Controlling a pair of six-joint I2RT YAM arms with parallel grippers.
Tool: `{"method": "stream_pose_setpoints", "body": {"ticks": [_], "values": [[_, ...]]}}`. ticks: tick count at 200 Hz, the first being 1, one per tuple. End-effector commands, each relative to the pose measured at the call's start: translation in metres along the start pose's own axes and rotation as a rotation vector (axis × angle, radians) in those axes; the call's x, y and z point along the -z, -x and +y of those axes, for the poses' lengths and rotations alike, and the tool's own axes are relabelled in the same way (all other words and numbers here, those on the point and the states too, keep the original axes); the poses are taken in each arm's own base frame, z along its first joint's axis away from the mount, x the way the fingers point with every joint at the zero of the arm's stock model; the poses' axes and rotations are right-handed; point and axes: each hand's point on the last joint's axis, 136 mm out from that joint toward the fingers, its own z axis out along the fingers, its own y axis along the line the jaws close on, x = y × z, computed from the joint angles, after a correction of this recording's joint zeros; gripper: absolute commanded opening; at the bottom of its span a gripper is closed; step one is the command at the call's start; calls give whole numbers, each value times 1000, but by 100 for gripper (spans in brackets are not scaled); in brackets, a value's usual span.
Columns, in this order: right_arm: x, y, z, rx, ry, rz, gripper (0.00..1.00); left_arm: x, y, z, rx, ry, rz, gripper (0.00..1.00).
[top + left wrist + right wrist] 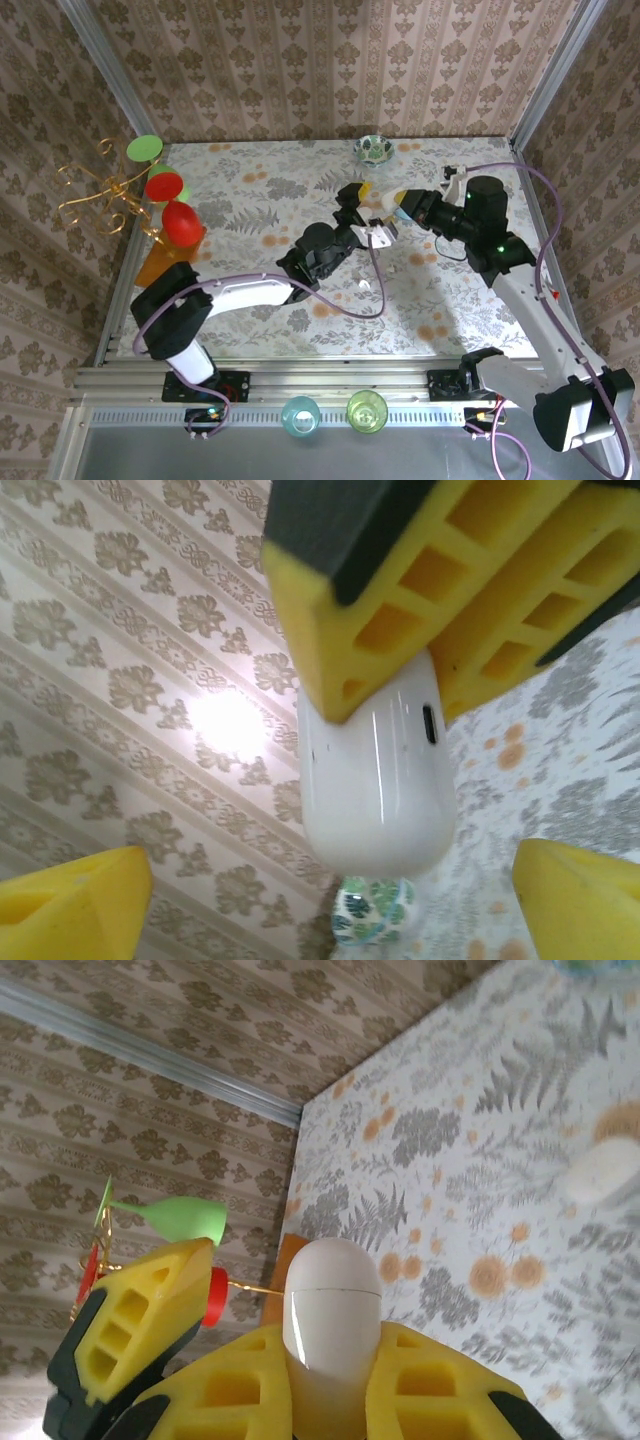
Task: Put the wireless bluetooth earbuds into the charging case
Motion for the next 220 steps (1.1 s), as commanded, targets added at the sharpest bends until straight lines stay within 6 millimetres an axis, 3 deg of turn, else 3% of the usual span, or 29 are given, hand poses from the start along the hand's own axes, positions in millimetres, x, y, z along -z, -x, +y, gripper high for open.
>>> {"method": "stream_pose_setpoints", "body": {"ticks": [1,31,52,104,133,166,220], "values": [[21,30,38,255,77,-143,4,16,11,-2,297,-141,-23,95],[37,32,69,418,207,-205,3,34,33,1,648,-364,-142,95],[46,29,83,490,286,-239,3,46,52,8,775,-469,-226,93],[66,9,124,588,563,-227,7,71,86,35,877,-600,-385,87],[77,3,141,607,669,-238,8,67,102,47,938,-616,-444,77],[75,-7,149,626,708,-216,8,72,129,50,943,-665,-555,70],[75,-19,152,667,732,-180,9,79,150,63,961,-675,-657,54]]}}
